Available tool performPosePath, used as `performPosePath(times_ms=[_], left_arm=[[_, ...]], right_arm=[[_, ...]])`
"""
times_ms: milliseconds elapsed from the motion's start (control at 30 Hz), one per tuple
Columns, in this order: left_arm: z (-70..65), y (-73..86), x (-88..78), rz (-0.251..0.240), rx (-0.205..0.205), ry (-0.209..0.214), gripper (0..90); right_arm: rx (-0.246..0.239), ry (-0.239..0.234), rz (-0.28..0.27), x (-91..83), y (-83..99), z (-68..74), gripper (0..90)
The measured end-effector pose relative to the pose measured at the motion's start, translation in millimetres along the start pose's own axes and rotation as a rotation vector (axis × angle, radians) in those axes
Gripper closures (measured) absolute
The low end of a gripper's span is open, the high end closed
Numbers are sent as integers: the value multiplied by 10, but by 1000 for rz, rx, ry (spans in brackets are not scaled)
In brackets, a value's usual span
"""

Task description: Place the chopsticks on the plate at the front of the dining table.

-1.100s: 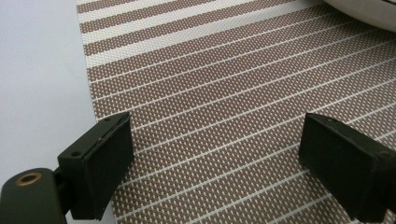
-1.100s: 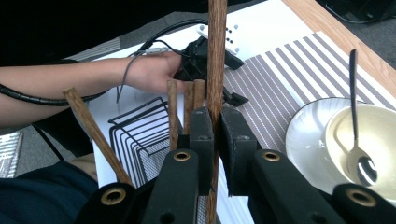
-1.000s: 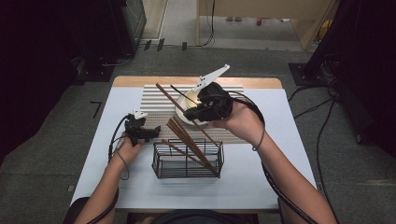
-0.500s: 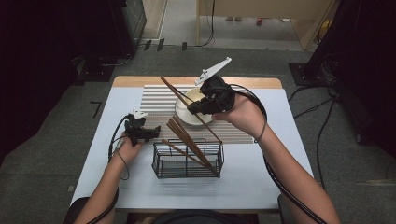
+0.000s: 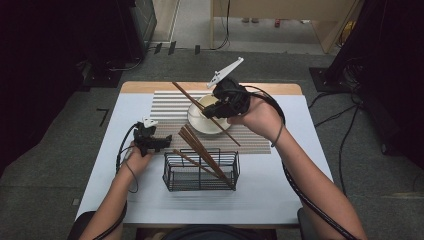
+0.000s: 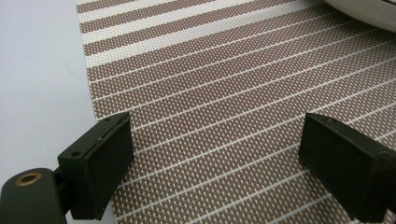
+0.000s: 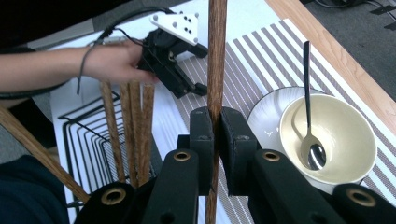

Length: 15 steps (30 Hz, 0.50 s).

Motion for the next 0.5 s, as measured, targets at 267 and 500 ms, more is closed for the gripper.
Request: performPosePath(times_ms=[267,500], left_arm=[[0,0,-1,0,0,1,102],[-1,0,1,-1,-1,0,102]], right_arm=[[-4,13,48,145,40,-68,852],[19,9,63,245,88,-148,851]])
Point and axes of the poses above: each handheld gripper's, and its own axes: x roughly forward along the jaws, y roughly out of its underside, z roughly to its left, the point moved 3 cm from there along x, roughly forward along the jaws, and after that the axes turned 1 degree about y, right-handed, at the moved point
